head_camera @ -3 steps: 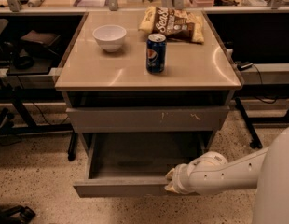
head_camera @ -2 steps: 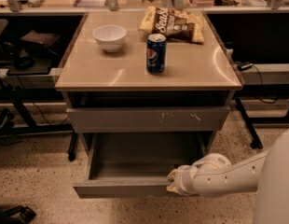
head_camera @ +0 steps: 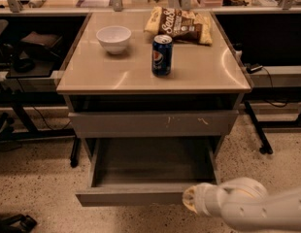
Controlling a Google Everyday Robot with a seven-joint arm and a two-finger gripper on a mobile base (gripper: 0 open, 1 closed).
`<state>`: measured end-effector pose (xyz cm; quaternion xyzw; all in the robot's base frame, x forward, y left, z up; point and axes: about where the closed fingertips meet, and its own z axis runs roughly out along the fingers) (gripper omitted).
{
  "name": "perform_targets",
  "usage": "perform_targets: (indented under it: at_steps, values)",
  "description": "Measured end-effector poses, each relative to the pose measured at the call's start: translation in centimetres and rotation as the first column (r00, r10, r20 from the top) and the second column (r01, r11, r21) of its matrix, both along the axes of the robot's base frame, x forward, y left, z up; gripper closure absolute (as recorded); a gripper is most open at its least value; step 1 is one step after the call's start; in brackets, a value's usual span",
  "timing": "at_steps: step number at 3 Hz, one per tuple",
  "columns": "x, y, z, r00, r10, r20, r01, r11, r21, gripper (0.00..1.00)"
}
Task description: Open middle drawer
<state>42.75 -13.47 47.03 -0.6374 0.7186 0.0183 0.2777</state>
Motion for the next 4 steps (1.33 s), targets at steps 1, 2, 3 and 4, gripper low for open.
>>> perform_targets:
  at_steps: [1,2,3,4]
  values:
    - [-7.3,-4.3,0.5,0.9934,-0.11,0.032,0.108,0.993,0.051,1.0]
    - [-13.7,-6.1,-0.7,0.9786,-0.202,0.04,0.198,0.977,0.082,1.0]
    - [-14.7,-6.9,-0.9,0.9693,-0.235,0.073,0.229,0.97,0.075,0.85]
    - [-14.4,-6.7,-0.9,0.9721,-0.224,0.069,0.219,0.973,0.072,0.63]
